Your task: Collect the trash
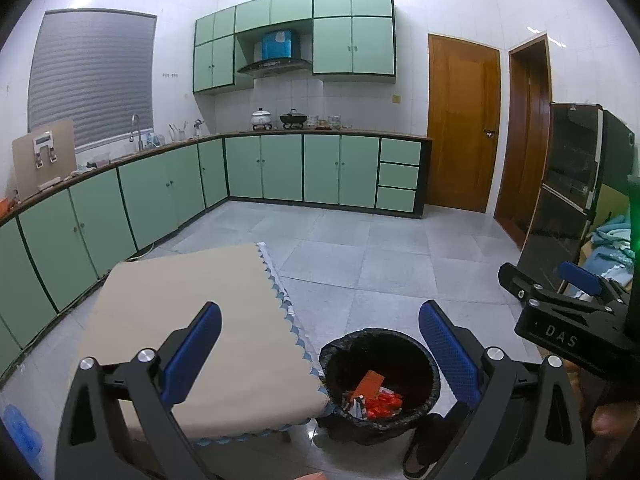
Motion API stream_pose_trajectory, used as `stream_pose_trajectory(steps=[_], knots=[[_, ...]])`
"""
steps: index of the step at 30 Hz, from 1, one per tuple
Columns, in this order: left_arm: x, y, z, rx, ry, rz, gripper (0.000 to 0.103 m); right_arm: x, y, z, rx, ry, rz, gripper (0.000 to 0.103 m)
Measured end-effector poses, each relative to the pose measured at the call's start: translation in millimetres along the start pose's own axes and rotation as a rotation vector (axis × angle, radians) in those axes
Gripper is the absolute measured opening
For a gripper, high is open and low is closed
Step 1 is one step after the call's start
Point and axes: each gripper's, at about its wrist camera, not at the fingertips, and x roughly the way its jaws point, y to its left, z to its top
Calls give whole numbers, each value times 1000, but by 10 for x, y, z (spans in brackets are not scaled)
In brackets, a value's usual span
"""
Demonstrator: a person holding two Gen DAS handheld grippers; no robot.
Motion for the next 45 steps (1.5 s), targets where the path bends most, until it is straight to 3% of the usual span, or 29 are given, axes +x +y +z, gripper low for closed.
stream_pose_trajectory(steps=[13, 38, 45], knots=[[-9, 142, 42, -49, 4, 23, 97, -40, 100, 27, -28, -46, -28, 98], [-128, 255, 88, -68, -67, 198, 97, -68, 212, 146, -13, -61, 27, 98], [-155, 267, 98, -74, -77, 211, 97, -91, 218, 184, -7, -73, 36, 98]])
